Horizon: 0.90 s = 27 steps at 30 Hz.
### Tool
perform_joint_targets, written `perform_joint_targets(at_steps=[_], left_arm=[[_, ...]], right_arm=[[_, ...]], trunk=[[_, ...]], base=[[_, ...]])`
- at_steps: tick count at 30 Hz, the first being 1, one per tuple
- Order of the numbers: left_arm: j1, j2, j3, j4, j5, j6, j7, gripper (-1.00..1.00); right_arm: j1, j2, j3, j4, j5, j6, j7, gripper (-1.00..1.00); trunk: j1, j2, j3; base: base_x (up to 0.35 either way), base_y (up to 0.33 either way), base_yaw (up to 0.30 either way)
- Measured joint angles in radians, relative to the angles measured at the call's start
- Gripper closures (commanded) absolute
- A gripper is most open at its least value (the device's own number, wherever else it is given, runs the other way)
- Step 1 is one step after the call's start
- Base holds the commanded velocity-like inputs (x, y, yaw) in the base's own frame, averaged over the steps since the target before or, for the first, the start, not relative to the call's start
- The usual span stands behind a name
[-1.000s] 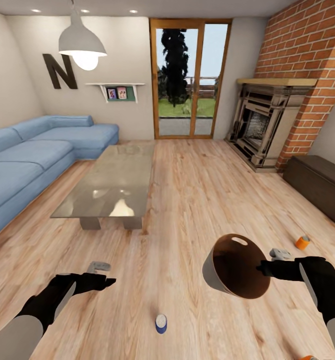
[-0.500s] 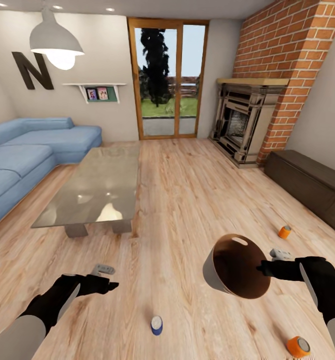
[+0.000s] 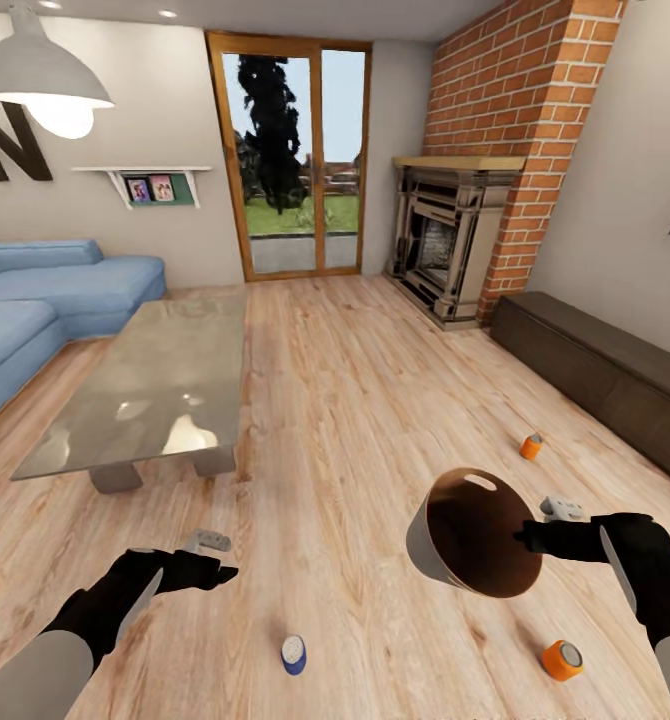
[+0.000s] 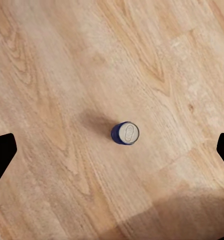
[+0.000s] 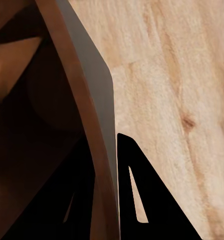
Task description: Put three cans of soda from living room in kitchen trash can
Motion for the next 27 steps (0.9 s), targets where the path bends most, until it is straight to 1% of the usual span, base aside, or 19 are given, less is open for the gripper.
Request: perform_joint_targets(at_steps=[1,3,9,10,12,14,15,16,17,18,20,21,23,24,27], left_arm=[[0.0,-0.004,0.0,0.0,0.0,0.01,0.011,-1.0],[0.001,-0.022,0.001,0.0,0.002,0.041,0.038,-1.0],[0.002,-0.049,0.007,0.0,0.004,0.066,0.067,-1.0],[0.004,-0.059,0.009,0.0,0.007,0.071,0.085,-1.0],[0.006,-0.068,0.01,0.0,0.008,0.073,0.098,-1.0],[0.008,-0.082,0.01,0.0,0.009,0.073,0.121,-1.0],[0.009,-0.088,0.011,0.0,0.01,0.074,0.134,-1.0],[0.01,-0.095,0.01,0.0,0.01,0.073,0.145,-1.0],[0.01,-0.097,0.011,0.0,0.01,0.074,0.15,-1.0],[0.01,-0.099,0.011,0.001,0.01,0.073,0.153,-1.0],[0.01,-0.101,0.011,0.003,0.01,0.073,0.156,-1.0],[0.01,-0.102,0.011,0.008,0.011,0.071,0.157,-1.0],[0.01,-0.107,0.011,0.043,0.013,0.065,0.159,-1.0],[0.01,-0.108,0.011,0.053,0.014,0.063,0.159,-1.0],[0.009,-0.11,0.011,0.081,0.016,0.053,0.159,-1.0]], right_arm=[[0.0,0.0,0.0,0.0,0.001,0.0,0.0,1.0],[0.0,0.001,0.005,-0.001,0.006,0.001,0.0,1.0],[-0.002,0.003,0.012,-0.006,0.009,0.007,0.0,1.0],[-0.006,0.003,0.014,-0.007,0.009,0.046,0.002,1.0],[-0.009,0.003,0.015,-0.009,0.012,0.071,-0.001,1.0],[-0.021,0.004,0.017,-0.011,0.028,0.1,-0.007,1.0],[-0.042,0.006,0.019,-0.009,0.048,0.116,-0.011,1.0],[-0.084,0.009,0.032,0.001,0.08,0.139,-0.017,1.0],[-0.115,0.011,0.044,-0.012,0.104,0.15,-0.021,1.0],[-0.14,0.012,0.057,-0.015,0.111,0.15,-0.022,1.0],[-0.162,0.015,0.07,-0.014,0.093,0.165,-0.019,1.0],[-0.174,0.015,0.075,-0.014,0.099,0.163,-0.02,1.0],[-0.217,0.015,0.101,-0.013,0.139,0.153,-0.024,1.0],[-0.228,0.014,0.108,-0.013,0.14,0.152,-0.024,1.0],[-0.257,0.012,0.129,-0.011,0.123,0.159,-0.021,1.0]], trunk=[[0.0,0.0,0.0],[0.0,0.0,0.0],[0.0,0.0,0.0],[0.0,0.0,0.0],[0.0,0.0,0.0],[0.0,0.0,0.0],[0.0,0.0,0.0],[0.0,0.0,0.0],[0.0,0.0,0.0],[0.0,0.0,0.0],[0.0,0.0,0.0],[0.0,0.0,0.0],[0.0,0.0,0.0],[0.0,0.0,0.0],[0.0,0.0,0.0]], base=[[0.0,0.0,-0.061],[0.0,0.0,-0.035],[0.0,0.0,-0.014],[0.0,0.0,-0.003],[0.0,0.0,-0.002],[0.0,0.0,-0.001],[0.0,0.0,0.0],[0.0,0.0,0.0],[0.0,0.0,0.0],[0.0,0.0,0.0],[0.0,0.0,0.0],[0.0,0.0,0.0],[0.0,0.0,0.0],[0.0,0.0,0.0],[0.0,0.0,0.0]])
